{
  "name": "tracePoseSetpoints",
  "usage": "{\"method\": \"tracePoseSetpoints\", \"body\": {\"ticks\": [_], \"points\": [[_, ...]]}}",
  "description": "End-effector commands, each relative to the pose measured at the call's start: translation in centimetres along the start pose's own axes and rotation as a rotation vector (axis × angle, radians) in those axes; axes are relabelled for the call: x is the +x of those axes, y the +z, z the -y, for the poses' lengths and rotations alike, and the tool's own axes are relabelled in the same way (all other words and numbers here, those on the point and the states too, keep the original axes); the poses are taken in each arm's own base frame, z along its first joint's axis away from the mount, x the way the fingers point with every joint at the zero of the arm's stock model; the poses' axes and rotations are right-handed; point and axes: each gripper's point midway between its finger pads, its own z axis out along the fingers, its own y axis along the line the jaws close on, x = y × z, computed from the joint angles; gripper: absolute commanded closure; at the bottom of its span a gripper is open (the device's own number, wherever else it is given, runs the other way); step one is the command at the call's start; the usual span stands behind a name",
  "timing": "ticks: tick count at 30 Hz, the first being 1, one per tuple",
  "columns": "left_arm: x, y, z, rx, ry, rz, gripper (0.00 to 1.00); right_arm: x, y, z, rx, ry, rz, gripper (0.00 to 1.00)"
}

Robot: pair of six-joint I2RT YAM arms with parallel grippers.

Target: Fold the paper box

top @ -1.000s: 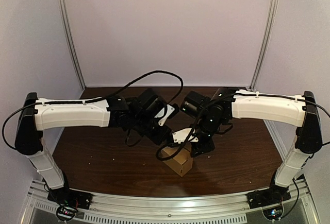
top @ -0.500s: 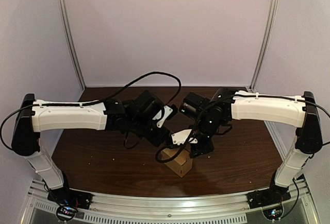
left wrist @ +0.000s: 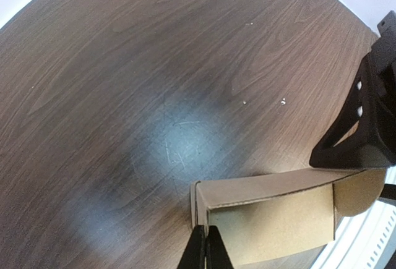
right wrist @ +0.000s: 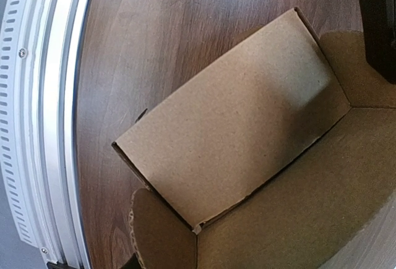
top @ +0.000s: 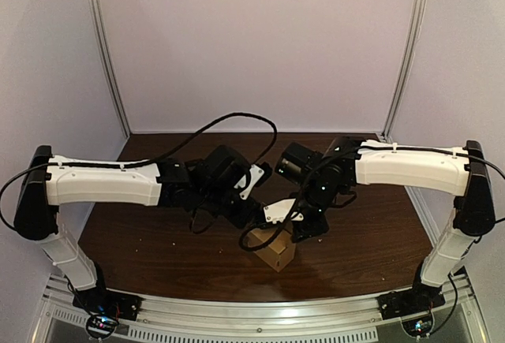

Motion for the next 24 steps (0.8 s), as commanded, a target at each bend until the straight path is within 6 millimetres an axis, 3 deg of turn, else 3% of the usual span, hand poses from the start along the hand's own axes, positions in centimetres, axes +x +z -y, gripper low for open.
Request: {"method": "tracePoseSetpoints", "body": {"ticks": [1, 24], "points": [[6.32, 1.32, -1.23, -0.044, 0.036, -0.201, 1.00, -0.07, -0.64, 0.00, 0.033, -0.004, 0.008, 0.61], [6.20, 0.77, -1.04, -0.024, 0.092, -0.196, 1.00, -0.08, -0.36, 0.60, 0.053, 0.023, -0.002, 0.62]]}}
